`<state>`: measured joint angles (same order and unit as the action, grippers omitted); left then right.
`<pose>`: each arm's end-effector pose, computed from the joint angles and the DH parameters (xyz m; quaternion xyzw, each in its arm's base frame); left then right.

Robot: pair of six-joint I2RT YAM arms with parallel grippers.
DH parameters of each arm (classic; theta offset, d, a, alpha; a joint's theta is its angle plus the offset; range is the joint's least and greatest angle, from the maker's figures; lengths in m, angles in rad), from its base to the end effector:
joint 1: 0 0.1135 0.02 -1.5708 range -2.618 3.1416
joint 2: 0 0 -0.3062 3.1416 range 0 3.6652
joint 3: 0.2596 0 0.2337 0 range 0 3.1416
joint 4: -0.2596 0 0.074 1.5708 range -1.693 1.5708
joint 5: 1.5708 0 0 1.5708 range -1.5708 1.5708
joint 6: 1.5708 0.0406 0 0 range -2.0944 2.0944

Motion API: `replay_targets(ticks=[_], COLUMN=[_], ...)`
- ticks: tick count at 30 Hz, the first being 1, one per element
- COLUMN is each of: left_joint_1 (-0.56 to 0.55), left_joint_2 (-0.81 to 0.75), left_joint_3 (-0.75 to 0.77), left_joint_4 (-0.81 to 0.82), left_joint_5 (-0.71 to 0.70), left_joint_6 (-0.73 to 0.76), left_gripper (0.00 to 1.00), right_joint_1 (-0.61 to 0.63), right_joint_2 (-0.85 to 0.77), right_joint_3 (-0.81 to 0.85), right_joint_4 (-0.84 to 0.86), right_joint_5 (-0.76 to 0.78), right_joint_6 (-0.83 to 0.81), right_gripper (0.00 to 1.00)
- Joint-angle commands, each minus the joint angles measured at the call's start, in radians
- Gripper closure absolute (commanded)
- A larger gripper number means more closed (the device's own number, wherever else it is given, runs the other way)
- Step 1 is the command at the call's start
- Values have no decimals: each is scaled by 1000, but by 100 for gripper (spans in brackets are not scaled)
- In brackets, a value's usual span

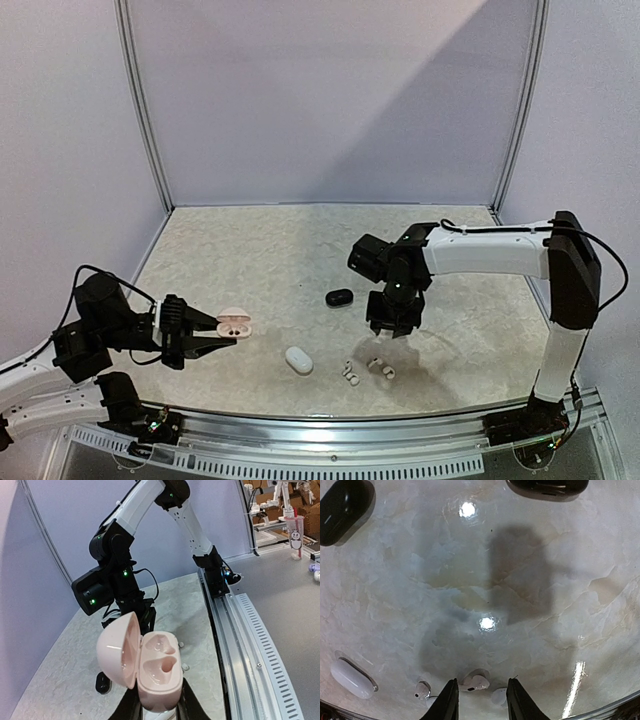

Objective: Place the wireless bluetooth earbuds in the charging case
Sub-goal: Pick up the right earbud from the corner of the board.

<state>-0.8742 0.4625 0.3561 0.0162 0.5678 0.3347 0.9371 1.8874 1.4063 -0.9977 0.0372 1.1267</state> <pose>0.0376 -0.0790 0.2760 0.5582 0.4758 -0.3719 0.5690 0.2107 0.2843 0.2391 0.0954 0.9942 0.0299 0.0395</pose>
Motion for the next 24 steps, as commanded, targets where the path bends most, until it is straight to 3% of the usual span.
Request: replay_targets(ticks=[1, 4, 17, 24], left_joint_1=[-5, -5, -5, -5], left_joint_2=[-16, -18, -23, -20], left_joint_3=[-16, -17, -16, -14], left_joint_4=[-10, -10, -13, -13], left_joint_5=[-2, 0, 6, 0], left_joint_6=[47, 49, 50, 49], left_gripper=[100, 100, 100, 100], right_joint_1=[24, 36, 85, 88], right_joint_2=[37, 42, 36, 54], right_joint_3=[-4, -4, -34, -45], right_joint_4=[6, -13, -61, -5], right_joint_5=[-24, -26, -68, -86], right_joint_6=[41, 51, 80, 75], right_gripper=[69, 80, 93, 93])
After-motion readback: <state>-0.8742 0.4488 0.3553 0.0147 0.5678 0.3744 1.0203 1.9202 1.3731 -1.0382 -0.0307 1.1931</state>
